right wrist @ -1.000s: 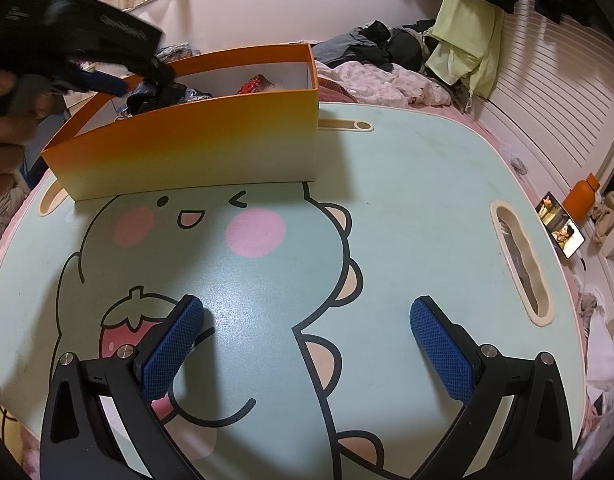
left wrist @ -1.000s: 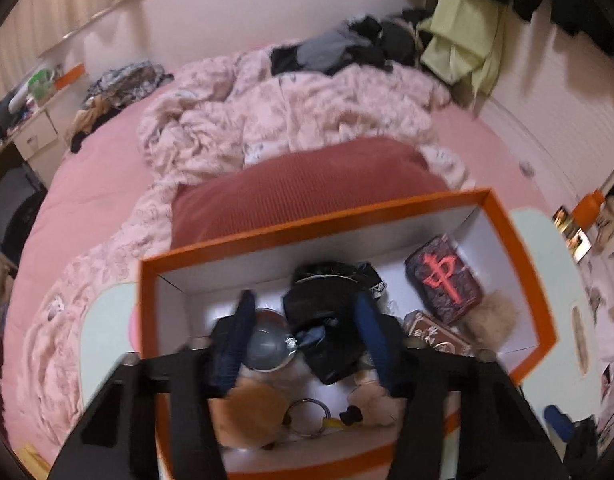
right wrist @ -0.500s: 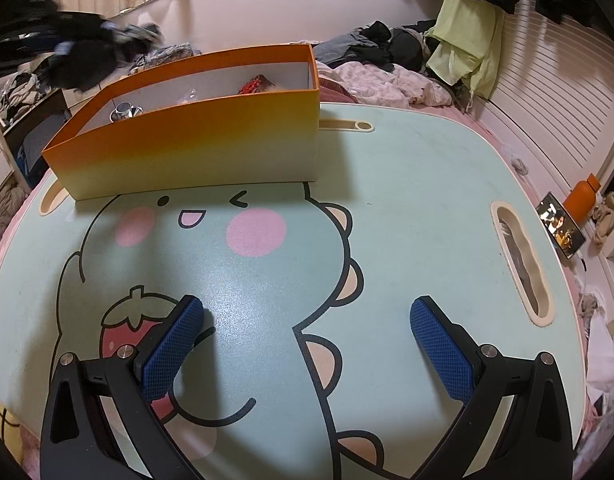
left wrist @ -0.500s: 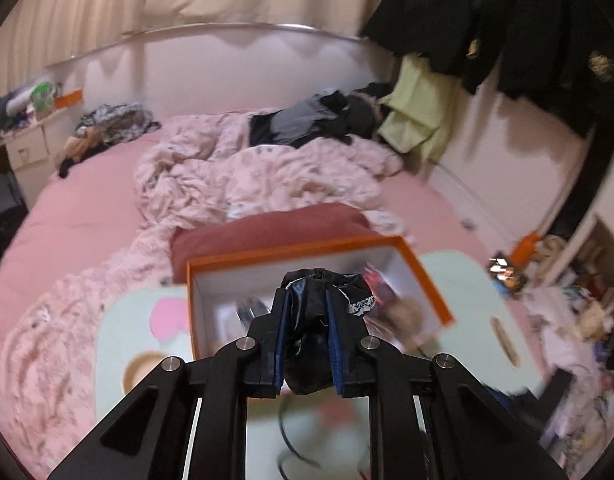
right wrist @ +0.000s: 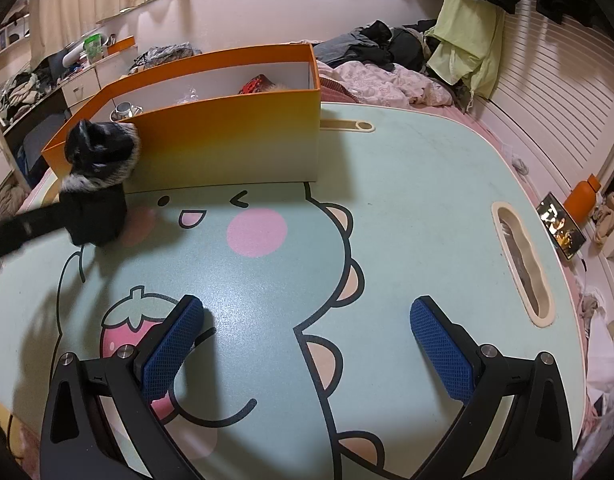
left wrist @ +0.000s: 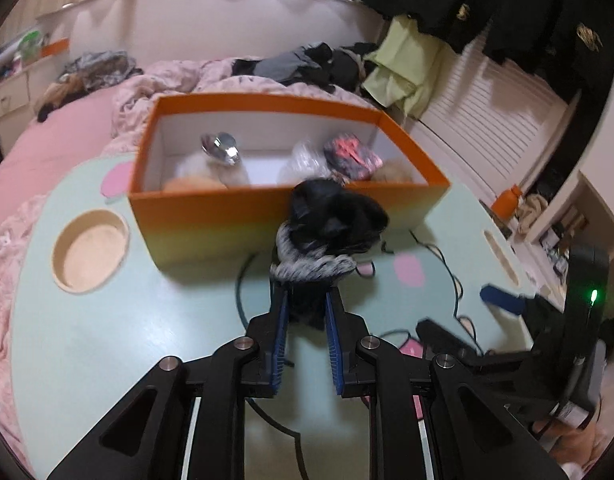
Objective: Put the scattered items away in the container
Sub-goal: 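Lift the black lace bag out and release it on the table, then reach into the box and grasp the clear plastic bag with the right gripper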
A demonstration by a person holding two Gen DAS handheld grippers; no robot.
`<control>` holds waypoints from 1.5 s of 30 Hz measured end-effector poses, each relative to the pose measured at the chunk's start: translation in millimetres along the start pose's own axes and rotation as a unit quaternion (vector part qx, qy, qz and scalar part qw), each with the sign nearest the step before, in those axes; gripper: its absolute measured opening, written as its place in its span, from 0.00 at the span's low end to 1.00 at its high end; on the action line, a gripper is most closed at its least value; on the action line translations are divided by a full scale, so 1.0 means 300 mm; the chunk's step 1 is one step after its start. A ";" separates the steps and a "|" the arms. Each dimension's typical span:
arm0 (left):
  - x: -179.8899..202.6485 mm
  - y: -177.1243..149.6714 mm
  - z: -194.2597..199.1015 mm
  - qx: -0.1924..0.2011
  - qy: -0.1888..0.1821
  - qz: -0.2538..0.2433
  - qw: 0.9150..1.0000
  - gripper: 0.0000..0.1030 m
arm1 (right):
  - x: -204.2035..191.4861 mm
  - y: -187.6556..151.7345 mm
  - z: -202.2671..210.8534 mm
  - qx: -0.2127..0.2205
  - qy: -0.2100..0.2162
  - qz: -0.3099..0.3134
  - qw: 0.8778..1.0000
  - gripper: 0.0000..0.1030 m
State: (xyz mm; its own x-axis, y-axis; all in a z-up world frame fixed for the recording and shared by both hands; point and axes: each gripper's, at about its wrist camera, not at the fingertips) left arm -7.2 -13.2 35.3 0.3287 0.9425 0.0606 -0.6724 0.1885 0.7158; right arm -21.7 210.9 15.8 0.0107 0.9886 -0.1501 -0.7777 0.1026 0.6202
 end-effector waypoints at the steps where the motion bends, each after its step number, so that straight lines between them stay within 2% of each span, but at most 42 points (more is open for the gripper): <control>1: 0.008 -0.009 0.004 0.004 0.000 -0.003 1.000 0.43 | -0.001 -0.001 0.003 0.000 0.000 0.000 1.000 1.00; 2: 0.014 -0.016 0.011 0.011 0.004 -0.004 1.000 0.52 | 0.000 -0.001 0.003 0.000 0.000 0.000 1.000 1.00; 3: 0.021 -0.023 0.020 0.018 0.012 -0.006 1.000 0.64 | 0.001 0.000 0.002 0.000 0.000 0.000 1.000 1.00; 4: 0.026 -0.028 0.030 0.025 0.020 -0.011 0.999 0.69 | 0.001 0.000 0.005 0.000 0.000 0.000 1.000 1.00; 8: 0.035 -0.053 0.046 0.023 0.032 -0.029 0.999 0.77 | 0.003 0.002 -0.002 -0.001 0.001 0.000 1.000 1.00; 12: 0.033 -0.083 0.019 0.006 0.034 -0.021 0.999 0.80 | 0.002 0.014 -0.015 -0.005 0.000 -0.009 1.000 1.00; 13: 0.030 -0.093 0.007 -0.001 0.034 -0.017 0.999 0.81 | 0.010 0.022 -0.011 -0.007 0.013 -0.018 1.000 0.99; 15: 0.037 -0.099 -0.001 -0.004 0.043 -0.024 0.999 0.82 | 0.023 0.042 0.018 0.004 0.032 -0.032 0.999 0.95; 17: 0.048 -0.097 -0.013 -0.014 0.055 -0.033 0.998 0.86 | 0.018 0.082 0.069 0.034 0.042 -0.032 0.998 0.88; 19: 0.061 -0.095 -0.030 -0.030 0.082 -0.045 0.995 0.92 | -0.014 0.155 0.123 0.053 0.068 -0.022 0.996 0.86; 22: 0.082 -0.097 -0.053 -0.050 0.104 -0.060 0.992 0.99 | -0.089 0.279 0.125 0.033 0.110 -0.004 0.993 0.70; 25: 0.082 -0.102 -0.056 -0.051 0.102 -0.061 0.992 0.99 | -0.191 0.389 0.040 -0.041 0.162 0.012 0.986 0.58; 26: 0.079 -0.104 -0.055 -0.050 0.101 -0.061 0.992 0.99 | -0.218 0.413 0.003 -0.060 0.168 0.014 0.984 0.57; 28: 0.075 -0.109 -0.053 -0.050 0.101 -0.061 0.992 0.99 | -0.294 0.453 -0.091 -0.094 0.159 0.027 0.982 0.57; 30: 0.071 -0.112 -0.052 -0.049 0.100 -0.062 0.992 0.99 | -0.345 0.456 -0.152 -0.103 0.145 0.045 0.983 0.57; 34: 0.073 -0.108 -0.052 -0.049 0.098 -0.063 0.992 0.99 | -0.413 0.460 -0.278 -0.126 0.103 0.066 0.984 0.42; 35: 0.073 -0.106 -0.052 -0.048 0.098 -0.063 0.992 0.99 | -0.408 0.466 -0.280 -0.112 0.096 0.070 0.987 0.39; 37: 0.072 -0.104 -0.053 -0.048 0.097 -0.063 0.992 0.99 | -0.408 0.464 -0.290 -0.111 0.086 0.083 0.987 0.25; 42: 0.071 -0.100 -0.053 -0.047 0.097 -0.063 0.992 0.99 | -0.385 0.450 -0.192 -0.057 0.104 0.096 0.988 0.24; 45: 0.073 -0.100 -0.053 -0.047 0.096 -0.063 0.992 0.99 | -0.311 0.456 -0.046 -0.015 0.151 0.064 0.986 0.24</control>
State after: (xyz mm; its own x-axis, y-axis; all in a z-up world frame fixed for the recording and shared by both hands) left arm 9.5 6.1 4.1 0.2876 0.9432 -0.1666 -0.6961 0.3253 0.6400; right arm -137.8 131.2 103.9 -0.2728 0.9147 -0.2980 -0.7791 -0.0284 0.6262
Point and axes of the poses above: each gripper's, at about its wrist camera, not at the fingertips, and z roughly against the way its jaws point, x to its right, y to its top, and after that the axes turned 15 degrees about -z, right-handed
